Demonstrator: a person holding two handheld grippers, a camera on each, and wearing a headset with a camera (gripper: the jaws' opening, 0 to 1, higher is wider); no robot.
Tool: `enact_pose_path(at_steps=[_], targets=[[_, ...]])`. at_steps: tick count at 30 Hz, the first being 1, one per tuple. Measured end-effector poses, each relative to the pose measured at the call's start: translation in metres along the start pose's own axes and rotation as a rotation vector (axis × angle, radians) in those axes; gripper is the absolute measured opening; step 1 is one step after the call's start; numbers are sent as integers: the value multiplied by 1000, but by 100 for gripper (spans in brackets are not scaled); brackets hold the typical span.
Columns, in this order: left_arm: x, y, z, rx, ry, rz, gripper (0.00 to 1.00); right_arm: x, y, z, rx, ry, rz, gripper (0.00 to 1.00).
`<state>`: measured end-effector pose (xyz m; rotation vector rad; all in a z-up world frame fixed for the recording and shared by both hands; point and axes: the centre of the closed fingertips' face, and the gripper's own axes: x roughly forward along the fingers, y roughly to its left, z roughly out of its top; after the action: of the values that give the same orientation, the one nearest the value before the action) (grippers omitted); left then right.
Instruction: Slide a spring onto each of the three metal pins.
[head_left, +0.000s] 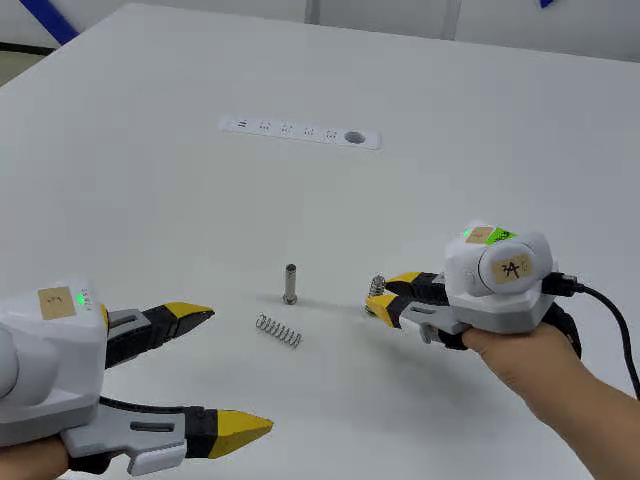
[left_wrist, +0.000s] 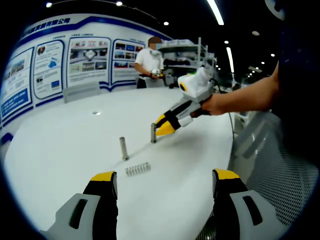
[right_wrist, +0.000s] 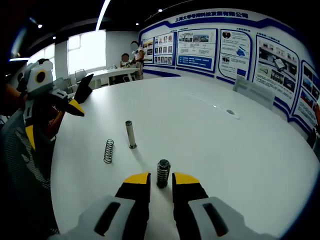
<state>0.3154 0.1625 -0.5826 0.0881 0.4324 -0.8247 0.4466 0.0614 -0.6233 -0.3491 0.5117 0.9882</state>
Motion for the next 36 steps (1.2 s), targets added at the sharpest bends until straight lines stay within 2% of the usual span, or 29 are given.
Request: enact_pose_path(at_steps=[10, 18, 28, 36], targets=[[0, -1, 2, 5, -7, -4, 79, -12, 9, -9, 5, 38, 5, 18], [1, -2, 3, 9, -11, -6, 79, -14, 29, -10, 14, 47, 43, 18], [1, -2, 4, 14, -10, -7, 79, -7, 52, 1, -11, 39, 96, 18], [1, -3, 3, 12, -9, -9, 79, 9, 76, 13, -50, 38, 165, 18]])
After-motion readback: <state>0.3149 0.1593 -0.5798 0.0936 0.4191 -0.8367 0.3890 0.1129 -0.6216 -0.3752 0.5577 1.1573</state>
